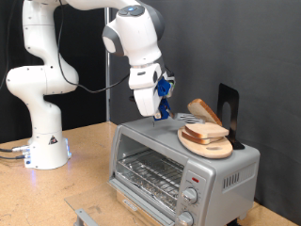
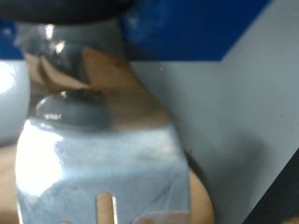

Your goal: Make a piece of toast with the oven

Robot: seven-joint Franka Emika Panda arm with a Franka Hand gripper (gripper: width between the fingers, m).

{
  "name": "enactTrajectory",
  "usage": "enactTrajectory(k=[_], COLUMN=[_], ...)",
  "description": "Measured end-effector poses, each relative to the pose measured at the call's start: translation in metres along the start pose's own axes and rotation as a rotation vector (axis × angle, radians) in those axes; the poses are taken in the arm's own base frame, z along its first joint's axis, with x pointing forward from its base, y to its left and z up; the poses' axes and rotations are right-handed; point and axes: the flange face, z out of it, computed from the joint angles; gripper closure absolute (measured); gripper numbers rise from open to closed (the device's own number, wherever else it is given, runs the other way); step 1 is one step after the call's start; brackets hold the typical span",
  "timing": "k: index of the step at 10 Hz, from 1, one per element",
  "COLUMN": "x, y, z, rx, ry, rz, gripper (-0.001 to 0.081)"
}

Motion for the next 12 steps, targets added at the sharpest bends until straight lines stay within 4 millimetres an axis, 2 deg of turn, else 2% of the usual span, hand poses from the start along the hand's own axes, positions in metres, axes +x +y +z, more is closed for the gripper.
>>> enactTrajectory(k=[4, 12], x=[-0.011, -0.049], y=[0.012, 0.037], z=[-0.001, 0.002], rx=[-0.009, -0.042], ry=[-0.013, -0.031], rz=[-0.026, -0.085], gripper=[0.0415, 0.0415])
